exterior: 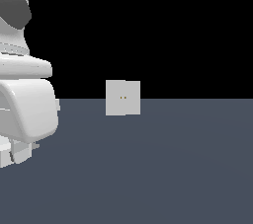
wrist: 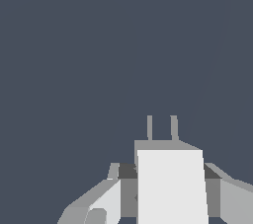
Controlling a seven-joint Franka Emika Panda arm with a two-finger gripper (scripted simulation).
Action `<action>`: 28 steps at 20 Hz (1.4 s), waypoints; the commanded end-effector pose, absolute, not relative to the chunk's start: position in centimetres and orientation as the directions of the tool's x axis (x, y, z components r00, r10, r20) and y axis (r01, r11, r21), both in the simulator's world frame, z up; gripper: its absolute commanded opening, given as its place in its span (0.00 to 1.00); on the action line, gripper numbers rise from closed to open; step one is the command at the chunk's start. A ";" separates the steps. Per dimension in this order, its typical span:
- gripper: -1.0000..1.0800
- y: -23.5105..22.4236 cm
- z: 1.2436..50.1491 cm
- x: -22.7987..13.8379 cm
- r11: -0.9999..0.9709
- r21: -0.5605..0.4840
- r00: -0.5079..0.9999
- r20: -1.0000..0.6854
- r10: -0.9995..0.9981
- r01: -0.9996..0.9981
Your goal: Plug the charger into the wall socket.
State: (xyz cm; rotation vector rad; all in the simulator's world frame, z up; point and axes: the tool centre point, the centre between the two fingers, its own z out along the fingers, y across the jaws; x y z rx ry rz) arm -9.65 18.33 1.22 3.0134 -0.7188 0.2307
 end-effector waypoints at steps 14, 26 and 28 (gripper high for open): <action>0.00 15.5 2.4 -9.4 -0.930 0.000 0.919 0.153 -0.363 -0.367; 0.00 10.1 4.7 -7.9 -0.981 0.001 0.969 0.156 -0.191 -0.194; 0.00 9.2 5.0 -7.6 -0.986 0.001 0.974 0.156 -0.163 -0.165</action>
